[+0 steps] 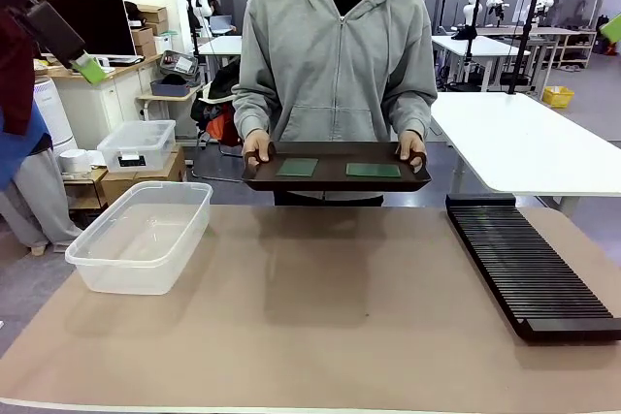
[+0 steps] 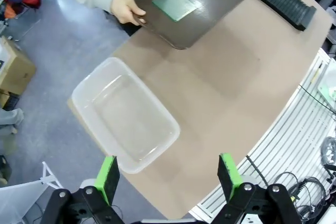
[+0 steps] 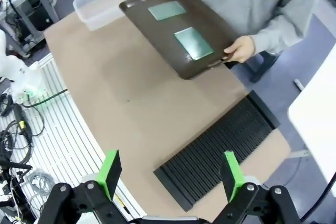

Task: Sort PCBs into racks and boxes based on the side picked up.
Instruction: Pick up the Blank PCB handed by the Human.

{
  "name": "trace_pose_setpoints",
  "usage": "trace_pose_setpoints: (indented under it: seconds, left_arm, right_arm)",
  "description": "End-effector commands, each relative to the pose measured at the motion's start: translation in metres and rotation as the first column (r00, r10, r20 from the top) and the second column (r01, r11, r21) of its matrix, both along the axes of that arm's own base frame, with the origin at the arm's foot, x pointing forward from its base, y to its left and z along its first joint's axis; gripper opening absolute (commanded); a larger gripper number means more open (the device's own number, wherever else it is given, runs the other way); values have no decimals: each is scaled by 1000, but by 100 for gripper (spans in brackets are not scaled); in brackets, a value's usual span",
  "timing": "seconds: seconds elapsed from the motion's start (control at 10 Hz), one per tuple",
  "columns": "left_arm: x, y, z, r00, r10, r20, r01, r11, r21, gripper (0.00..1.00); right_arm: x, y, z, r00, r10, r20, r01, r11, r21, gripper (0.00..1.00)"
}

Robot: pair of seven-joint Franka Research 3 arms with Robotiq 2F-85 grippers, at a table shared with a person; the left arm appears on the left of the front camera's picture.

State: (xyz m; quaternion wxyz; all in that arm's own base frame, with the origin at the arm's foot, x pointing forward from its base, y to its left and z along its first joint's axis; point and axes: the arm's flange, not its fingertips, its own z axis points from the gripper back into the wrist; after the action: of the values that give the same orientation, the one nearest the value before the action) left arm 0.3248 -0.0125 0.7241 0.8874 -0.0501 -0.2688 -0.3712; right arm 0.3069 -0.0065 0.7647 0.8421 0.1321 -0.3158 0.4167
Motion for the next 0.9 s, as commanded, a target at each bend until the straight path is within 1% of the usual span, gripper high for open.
trace_pose_setpoints:
  seconds: [0.0,0.2,0.3,0.8]
  left_arm:
    - [-3,-2,0,998,58,33,-60,997,58,100]
    - [-6,-1,9,992,30,120,-36,998,53,100]
    - [-2,2,8,999,20,50,-22,999,38,100]
    - [-2,2,8,999,20,50,-22,999,38,100]
  right_arm:
    - [0,-11,10,999,-33,16,33,999,-39,100]
    - [-4,-17,22,995,-72,76,73,997,-13,100]
    - [-5,-12,14,999,-33,34,34,999,-18,100]
    - [-5,-12,14,999,-33,34,34,999,-18,100]
